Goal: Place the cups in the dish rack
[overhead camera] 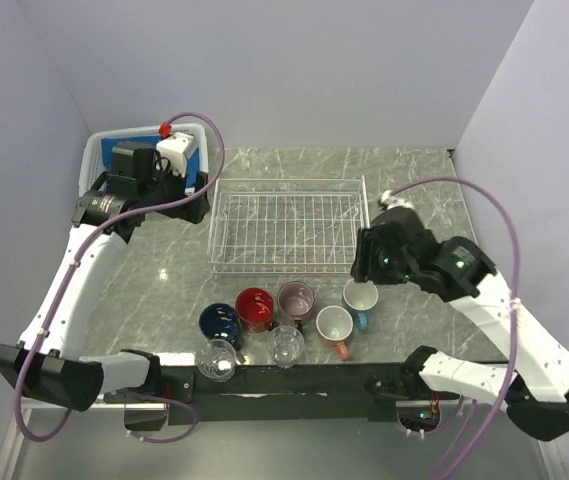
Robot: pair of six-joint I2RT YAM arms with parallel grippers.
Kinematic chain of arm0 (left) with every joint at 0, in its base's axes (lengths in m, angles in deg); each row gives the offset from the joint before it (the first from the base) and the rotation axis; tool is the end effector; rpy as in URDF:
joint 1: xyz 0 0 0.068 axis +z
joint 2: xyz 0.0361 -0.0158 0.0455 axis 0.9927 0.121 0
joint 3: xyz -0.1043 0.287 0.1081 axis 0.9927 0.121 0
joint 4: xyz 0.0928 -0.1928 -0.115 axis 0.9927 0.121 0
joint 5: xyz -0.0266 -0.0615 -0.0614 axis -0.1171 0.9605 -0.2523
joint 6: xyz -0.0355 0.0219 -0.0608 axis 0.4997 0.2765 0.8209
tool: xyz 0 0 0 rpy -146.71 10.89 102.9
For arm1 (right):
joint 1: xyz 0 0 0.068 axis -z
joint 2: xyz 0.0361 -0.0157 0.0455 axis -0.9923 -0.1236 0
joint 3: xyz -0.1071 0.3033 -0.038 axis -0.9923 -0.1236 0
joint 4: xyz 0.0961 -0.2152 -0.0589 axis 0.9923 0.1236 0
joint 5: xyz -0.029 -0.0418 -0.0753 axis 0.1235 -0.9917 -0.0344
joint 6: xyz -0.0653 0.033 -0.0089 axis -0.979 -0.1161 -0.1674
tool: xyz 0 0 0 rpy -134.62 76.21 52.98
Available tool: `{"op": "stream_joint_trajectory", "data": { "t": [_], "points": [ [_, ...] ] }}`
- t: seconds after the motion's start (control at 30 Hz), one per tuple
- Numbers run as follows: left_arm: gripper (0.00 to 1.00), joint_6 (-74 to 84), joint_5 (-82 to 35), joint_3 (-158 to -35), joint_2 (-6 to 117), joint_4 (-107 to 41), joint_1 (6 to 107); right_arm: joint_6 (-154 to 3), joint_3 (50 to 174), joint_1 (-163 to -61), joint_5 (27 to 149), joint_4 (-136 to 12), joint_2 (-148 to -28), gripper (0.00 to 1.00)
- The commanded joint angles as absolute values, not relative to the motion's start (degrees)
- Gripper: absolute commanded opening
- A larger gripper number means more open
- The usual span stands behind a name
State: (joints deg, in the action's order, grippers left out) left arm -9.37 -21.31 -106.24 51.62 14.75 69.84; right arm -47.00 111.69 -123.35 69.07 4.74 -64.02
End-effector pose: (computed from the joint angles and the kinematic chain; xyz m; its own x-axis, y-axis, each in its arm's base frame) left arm 0.2317 -0.0660 0.4342 -0.5491 0.1725 -0.8178 0.3953 0.9157 -0.0723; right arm 0.1081 0.0761 0.4048 -0.7799 0.0760 -0.6213 -0.1103 0.9604 0.2559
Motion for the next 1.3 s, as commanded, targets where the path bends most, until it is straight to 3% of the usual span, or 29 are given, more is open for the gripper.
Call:
{"op": "stream_joint_trajectory", "data": {
  "t": [0.0,0.43,0.83,1.27],
  "points": [
    [0.95,-10.8,-23.3,-106.2,48.5,14.7,67.5,-46.9,108.2,-126.5,70.2,11.3,-64.8,0.59],
    [0.95,-9.9,-23.7,-102.0,46.1,14.5,66.4,-43.7,95.0,-127.4,71.2,-3.0,-67.3,0.56],
    [0.96,-11.2,-24.5,-96.0,42.9,13.0,66.3,-44.7,97.6,-128.0,66.7,-8.8,-79.0,0.54],
    [0.96,-9.2,-24.5,-95.2,41.8,12.1,66.3,-41.8,85.7,-128.3,66.1,-14.4,-75.5,0.48]
  ]
}}
